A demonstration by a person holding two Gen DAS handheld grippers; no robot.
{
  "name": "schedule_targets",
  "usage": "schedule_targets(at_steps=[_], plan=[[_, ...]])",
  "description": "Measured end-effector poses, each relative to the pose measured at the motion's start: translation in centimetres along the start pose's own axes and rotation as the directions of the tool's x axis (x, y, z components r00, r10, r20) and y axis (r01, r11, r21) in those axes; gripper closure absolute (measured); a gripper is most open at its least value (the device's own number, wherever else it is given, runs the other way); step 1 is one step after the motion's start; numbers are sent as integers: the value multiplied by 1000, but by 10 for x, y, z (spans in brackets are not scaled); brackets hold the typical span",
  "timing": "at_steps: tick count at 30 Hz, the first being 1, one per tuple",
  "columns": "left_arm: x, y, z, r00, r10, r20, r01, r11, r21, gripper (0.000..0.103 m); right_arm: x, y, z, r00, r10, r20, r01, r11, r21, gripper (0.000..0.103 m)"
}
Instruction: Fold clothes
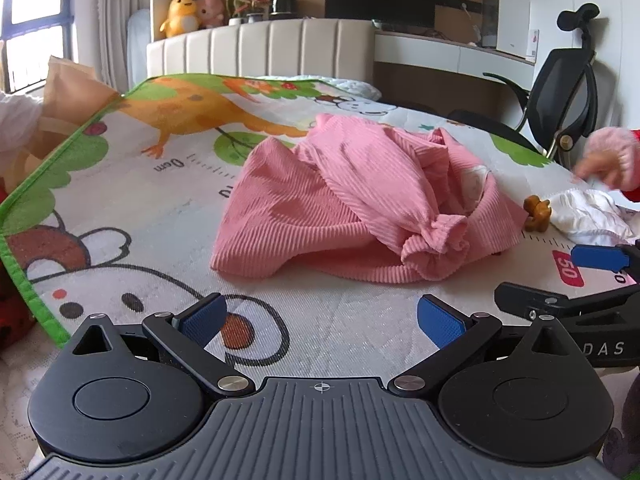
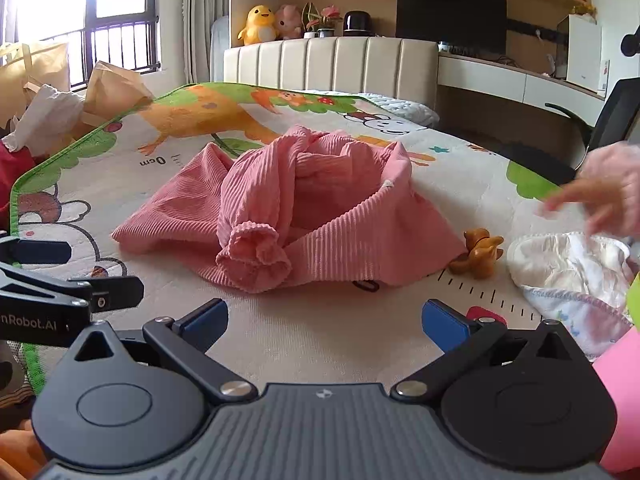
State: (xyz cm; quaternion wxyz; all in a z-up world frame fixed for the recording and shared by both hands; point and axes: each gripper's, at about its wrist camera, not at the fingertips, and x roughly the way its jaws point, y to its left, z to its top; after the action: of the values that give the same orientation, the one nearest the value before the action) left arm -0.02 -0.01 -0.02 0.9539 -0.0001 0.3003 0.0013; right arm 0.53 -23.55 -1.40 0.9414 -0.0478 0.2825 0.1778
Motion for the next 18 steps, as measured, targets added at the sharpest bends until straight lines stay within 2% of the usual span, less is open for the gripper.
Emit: schedule_targets(at_steps=[18], plan=[[0, 3, -2, 998, -25, -55, 22, 998, -57, 0, -1, -4, -3, 1000, -2, -27, 2, 1000, -15, 0]])
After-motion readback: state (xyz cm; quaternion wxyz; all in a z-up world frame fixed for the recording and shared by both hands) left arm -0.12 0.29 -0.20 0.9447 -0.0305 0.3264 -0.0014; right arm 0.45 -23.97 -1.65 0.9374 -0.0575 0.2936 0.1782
